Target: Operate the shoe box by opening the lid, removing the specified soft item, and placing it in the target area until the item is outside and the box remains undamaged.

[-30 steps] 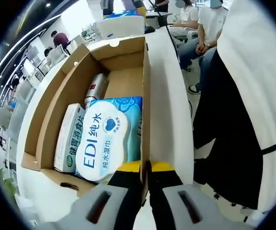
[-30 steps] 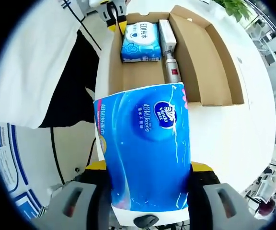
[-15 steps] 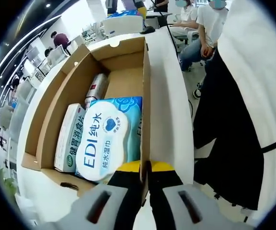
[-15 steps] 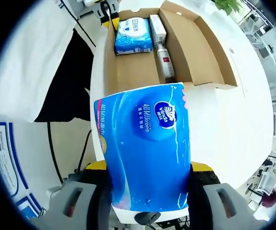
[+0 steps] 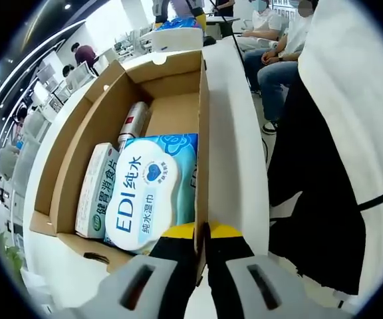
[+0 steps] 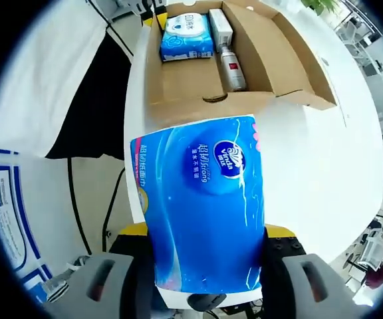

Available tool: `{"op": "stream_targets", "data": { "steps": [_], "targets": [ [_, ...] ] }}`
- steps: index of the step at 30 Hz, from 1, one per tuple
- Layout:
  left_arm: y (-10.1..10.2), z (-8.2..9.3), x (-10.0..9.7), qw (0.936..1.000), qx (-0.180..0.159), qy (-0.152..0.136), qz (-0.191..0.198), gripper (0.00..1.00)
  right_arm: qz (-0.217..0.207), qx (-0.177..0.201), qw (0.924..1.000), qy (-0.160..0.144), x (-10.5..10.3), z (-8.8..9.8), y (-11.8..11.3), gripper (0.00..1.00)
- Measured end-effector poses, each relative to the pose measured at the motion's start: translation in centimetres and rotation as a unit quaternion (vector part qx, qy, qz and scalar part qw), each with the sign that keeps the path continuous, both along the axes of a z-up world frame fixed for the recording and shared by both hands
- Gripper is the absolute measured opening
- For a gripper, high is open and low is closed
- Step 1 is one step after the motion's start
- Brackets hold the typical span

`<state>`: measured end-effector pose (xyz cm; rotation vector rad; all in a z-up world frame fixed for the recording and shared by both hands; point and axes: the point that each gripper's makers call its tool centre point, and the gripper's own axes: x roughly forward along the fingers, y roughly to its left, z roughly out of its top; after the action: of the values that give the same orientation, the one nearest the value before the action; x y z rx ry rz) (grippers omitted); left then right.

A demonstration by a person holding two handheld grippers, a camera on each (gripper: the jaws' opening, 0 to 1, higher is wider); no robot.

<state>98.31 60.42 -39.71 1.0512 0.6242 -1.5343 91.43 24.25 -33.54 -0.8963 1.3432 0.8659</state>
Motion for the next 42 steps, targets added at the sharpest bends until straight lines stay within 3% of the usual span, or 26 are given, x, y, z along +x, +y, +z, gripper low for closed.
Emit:
{"op": "stream_targets", "data": {
  "steps": [7,12,32,36,42],
  "targets": [
    [0.0,-0.1,0.0,1.0000,0.000,-0.003,-0.003,0.03,-0.006,-0.005,1.0000,-0.001,0.3,-1.2,-0.7,0.62],
    [0.0,-0.2,0.1,1.0000,-0.003,-0.006,-0.001,0.04,-0.002,0.005,1.0000,0.002,0.3,-0.9,0.1,0.62],
    [0.1,-0.3,0.1,1.0000,-0.003,-0.004,-0.002,0.03,-0.016,-0.006,0.9996,0.023,-1.2,-3.8,-2.3,0.62],
    [0.1,-0.4,0.2,1.0000,-0.002,-0.002,-0.002,0.03,-0.017,0.003,0.9997,0.015,-0.4,-3.9,-1.8,0.62],
    [0.1,-0.4,0.2,1.0000,0.001,0.000,-0.004,0.03,0.023,0.007,0.9997,0.008,1.6,-4.5,-0.6,0.62]
  ]
}}
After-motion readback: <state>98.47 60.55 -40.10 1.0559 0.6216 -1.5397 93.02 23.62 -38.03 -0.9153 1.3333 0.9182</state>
